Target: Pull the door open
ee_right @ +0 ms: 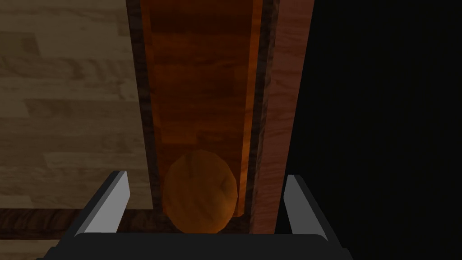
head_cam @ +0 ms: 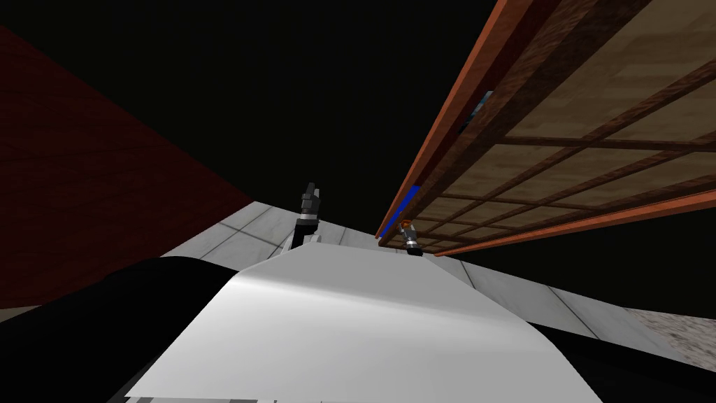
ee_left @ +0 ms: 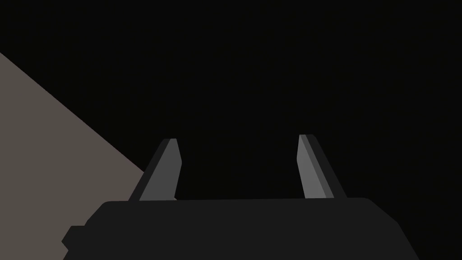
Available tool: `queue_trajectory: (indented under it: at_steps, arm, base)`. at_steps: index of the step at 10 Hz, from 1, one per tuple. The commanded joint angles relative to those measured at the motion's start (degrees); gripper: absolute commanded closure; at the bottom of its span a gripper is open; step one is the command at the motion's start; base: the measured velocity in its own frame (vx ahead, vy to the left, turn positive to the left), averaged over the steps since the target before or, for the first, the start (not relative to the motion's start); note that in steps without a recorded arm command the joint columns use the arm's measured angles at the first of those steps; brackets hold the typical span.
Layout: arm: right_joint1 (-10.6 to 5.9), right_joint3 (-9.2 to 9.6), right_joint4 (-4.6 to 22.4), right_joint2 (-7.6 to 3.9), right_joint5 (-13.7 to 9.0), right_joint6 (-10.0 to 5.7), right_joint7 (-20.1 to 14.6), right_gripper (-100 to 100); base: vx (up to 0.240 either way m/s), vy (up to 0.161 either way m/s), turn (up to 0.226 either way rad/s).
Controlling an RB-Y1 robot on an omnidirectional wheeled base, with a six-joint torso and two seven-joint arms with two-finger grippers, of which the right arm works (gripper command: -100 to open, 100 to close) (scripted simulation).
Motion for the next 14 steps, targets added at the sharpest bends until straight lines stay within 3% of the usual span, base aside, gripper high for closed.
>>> queue_trajectory:
  at_steps: [1,2,3,8,14]
  arm:
    - [-0.83,-0.11,2.3,-0.01,-0.1,-1.44,-0.1,-100]
    - [-0.62,-0.08,1.6,0.01,0.0,-0.9,-0.1,-100]
    - [-0.62,-0.08,1.6,0.01,0.0,-0.9,-0.1,100]
    - [-0.62,-0.08,1.6,0.01,0.0,-0.9,-0.1,100]
    - [-0.48,0.06,1.4,-0.06,-0.8,-0.67,-7.8,100]
  base:
    - [0.054,0.022,-0.004]
    - [0.016,0.007,-0.005]
    - [0.0,0.0,0.0]
    - [-0.003,-0.003,0.001]
    - [-0.016,-0.009,0.026]
